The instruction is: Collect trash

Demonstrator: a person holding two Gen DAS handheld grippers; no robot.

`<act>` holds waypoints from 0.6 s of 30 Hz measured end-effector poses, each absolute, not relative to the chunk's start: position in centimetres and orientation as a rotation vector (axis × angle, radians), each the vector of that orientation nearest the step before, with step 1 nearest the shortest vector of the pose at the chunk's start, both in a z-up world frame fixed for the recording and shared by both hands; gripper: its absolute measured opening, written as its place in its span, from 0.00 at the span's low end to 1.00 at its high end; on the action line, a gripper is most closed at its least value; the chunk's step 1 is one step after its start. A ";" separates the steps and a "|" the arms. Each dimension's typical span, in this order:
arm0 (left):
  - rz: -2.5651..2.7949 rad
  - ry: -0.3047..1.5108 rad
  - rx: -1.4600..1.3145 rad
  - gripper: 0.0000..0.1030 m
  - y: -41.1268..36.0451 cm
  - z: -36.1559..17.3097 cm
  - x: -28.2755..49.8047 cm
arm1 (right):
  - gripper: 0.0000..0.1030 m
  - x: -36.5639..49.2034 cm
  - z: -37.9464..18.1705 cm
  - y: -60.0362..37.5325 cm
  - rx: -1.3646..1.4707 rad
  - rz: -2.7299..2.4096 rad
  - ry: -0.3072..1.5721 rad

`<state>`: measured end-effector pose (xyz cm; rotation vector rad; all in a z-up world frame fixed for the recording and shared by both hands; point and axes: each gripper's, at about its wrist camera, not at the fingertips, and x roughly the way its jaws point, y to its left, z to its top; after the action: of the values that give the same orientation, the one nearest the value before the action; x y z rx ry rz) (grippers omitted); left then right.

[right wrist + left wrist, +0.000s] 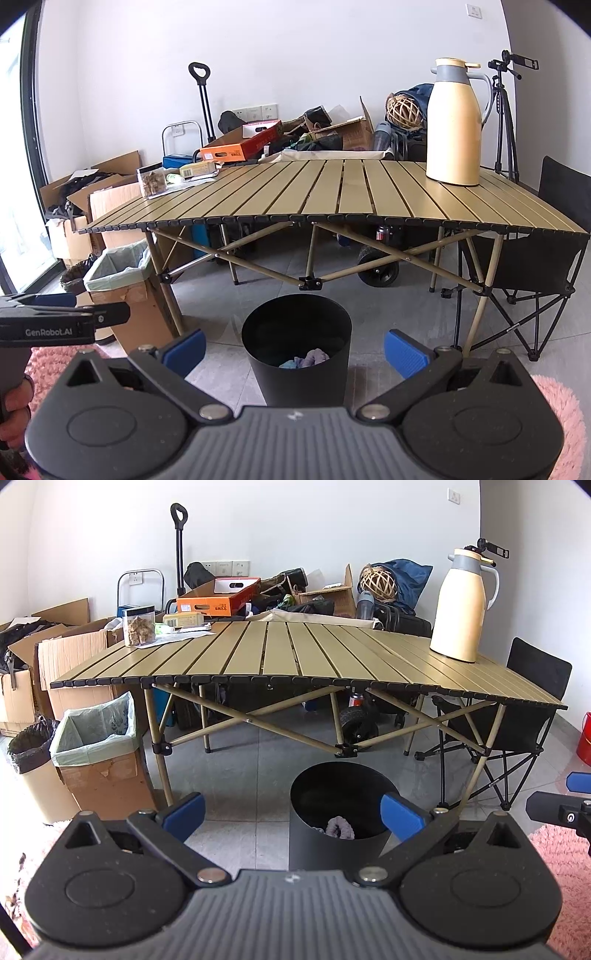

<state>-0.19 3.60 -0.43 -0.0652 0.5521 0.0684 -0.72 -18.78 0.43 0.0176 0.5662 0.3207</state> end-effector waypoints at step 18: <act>0.069 0.551 -0.065 1.00 3.5 -0.3 -0.2 | 1.00 -0.7 0.4 -18.9 0.019 0.320 0.567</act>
<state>-0.18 3.52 -0.33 -0.0648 0.5513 0.0689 -0.66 -18.91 0.41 0.0187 0.5672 0.3204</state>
